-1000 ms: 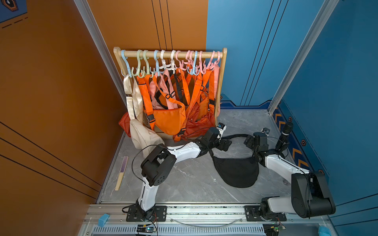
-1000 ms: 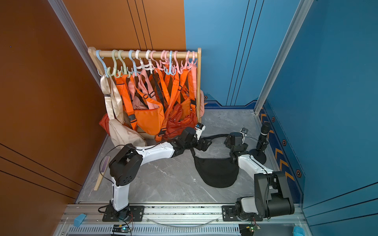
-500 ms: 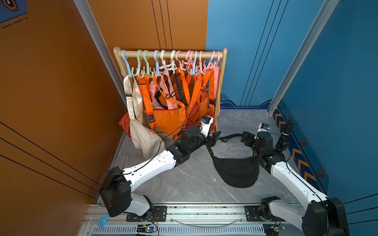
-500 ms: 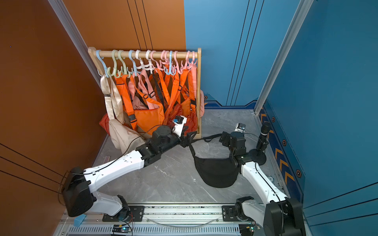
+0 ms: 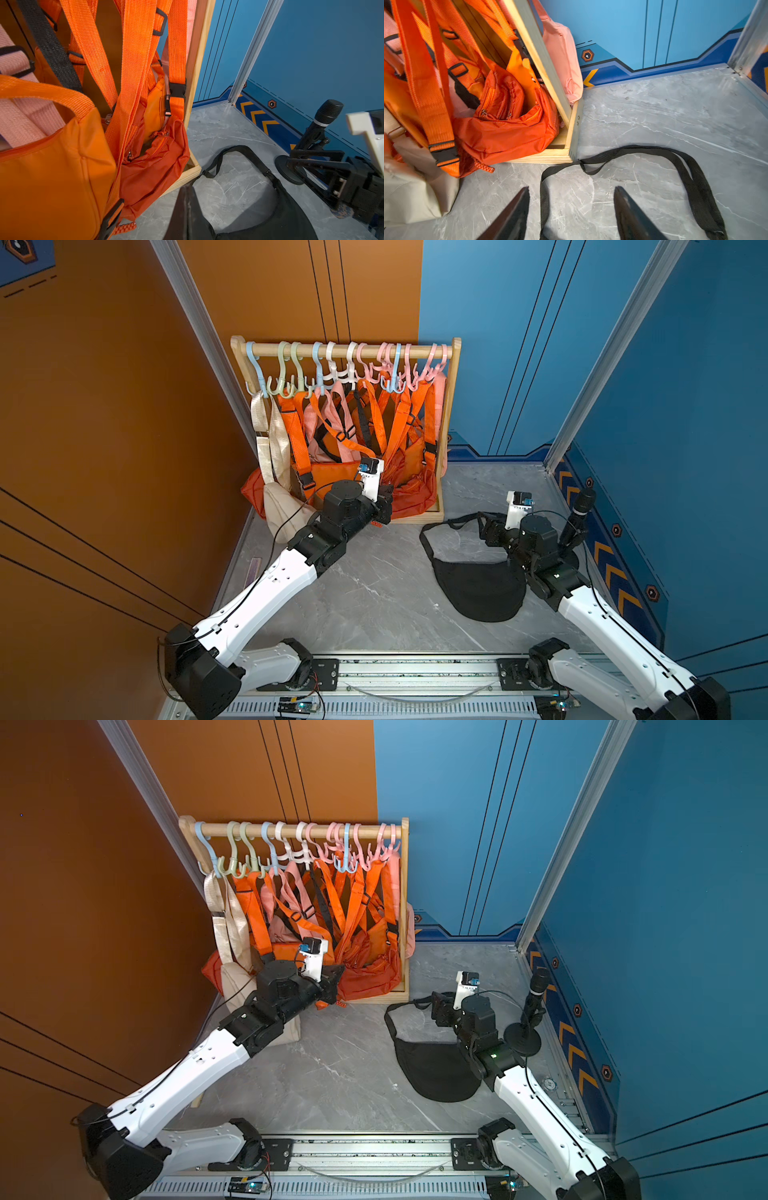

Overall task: Take the bag off the hook
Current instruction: Pick up the bag from the hook.

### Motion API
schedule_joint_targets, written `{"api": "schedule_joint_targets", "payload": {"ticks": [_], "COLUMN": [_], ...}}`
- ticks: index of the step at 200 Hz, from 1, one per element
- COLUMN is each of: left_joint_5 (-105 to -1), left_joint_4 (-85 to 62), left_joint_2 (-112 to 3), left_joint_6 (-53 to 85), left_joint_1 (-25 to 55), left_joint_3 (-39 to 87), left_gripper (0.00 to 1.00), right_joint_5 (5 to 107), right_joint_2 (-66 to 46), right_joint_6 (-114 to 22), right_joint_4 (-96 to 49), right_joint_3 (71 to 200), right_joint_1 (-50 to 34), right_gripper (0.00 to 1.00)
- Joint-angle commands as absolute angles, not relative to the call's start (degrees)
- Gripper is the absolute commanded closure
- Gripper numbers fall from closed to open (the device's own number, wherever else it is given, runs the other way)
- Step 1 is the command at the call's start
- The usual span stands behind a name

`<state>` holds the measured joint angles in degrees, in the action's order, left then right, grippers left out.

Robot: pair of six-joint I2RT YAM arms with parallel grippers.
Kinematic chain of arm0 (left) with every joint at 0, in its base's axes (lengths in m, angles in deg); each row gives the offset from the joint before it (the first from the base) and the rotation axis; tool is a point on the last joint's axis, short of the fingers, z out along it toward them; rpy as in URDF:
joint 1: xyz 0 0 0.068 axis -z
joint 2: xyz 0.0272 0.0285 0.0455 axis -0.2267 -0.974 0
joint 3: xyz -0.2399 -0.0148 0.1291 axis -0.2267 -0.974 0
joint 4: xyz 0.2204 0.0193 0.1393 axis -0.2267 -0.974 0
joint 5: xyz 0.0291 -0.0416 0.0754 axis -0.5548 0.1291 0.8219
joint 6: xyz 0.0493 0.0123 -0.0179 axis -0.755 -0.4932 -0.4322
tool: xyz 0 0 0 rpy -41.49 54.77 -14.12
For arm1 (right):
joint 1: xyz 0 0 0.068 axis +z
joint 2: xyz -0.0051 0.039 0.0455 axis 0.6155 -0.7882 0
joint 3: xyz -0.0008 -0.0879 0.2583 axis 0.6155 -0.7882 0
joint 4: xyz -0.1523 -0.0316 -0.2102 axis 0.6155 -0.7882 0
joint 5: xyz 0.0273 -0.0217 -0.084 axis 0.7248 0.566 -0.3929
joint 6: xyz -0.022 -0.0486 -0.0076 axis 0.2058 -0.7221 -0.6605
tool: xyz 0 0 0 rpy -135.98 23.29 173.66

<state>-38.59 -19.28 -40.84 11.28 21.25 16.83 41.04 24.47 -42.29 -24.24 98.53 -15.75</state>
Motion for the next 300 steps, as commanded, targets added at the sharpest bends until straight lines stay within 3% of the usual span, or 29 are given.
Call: {"api": "schedule_joint_targets", "payload": {"ticks": [1,37,104,159,300], "left_joint_5": [-42.0,-40.7,-29.2,-21.4,-21.4], "left_joint_4": [-21.7,-19.8,-13.4,-8.2,-4.7], "left_joint_2": [-43.5,-50.6,-63.7,-71.2,-74.0], "left_joint_6": [11.9,11.7,2.6,-7.1,-6.8], "left_joint_1": [20.9,21.9,26.0,25.4,18.2], "left_joint_3": [20.4,24.9,36.2,42.6,43.5], "left_gripper": [0.97,0.92,0.57,0.43,0.37], "right_joint_5": [42.9,43.5,44.8,44.5,45.3], "right_joint_2": [24.8,23.8,20.5,20.2,18.8], "right_joint_6": [-42.8,-42.3,-41.7,-42.5,-42.4], "right_joint_4": [-24.9,-23.0,-19.4,-18.6,-18.1], "right_joint_3": [100.4,99.7,97.9,97.4,97.5], "right_joint_1": [-14.3,-13.1,-11.8,-11.2,-10.8], "right_gripper": [0.39,0.40,0.31,0.30,0.30]}}
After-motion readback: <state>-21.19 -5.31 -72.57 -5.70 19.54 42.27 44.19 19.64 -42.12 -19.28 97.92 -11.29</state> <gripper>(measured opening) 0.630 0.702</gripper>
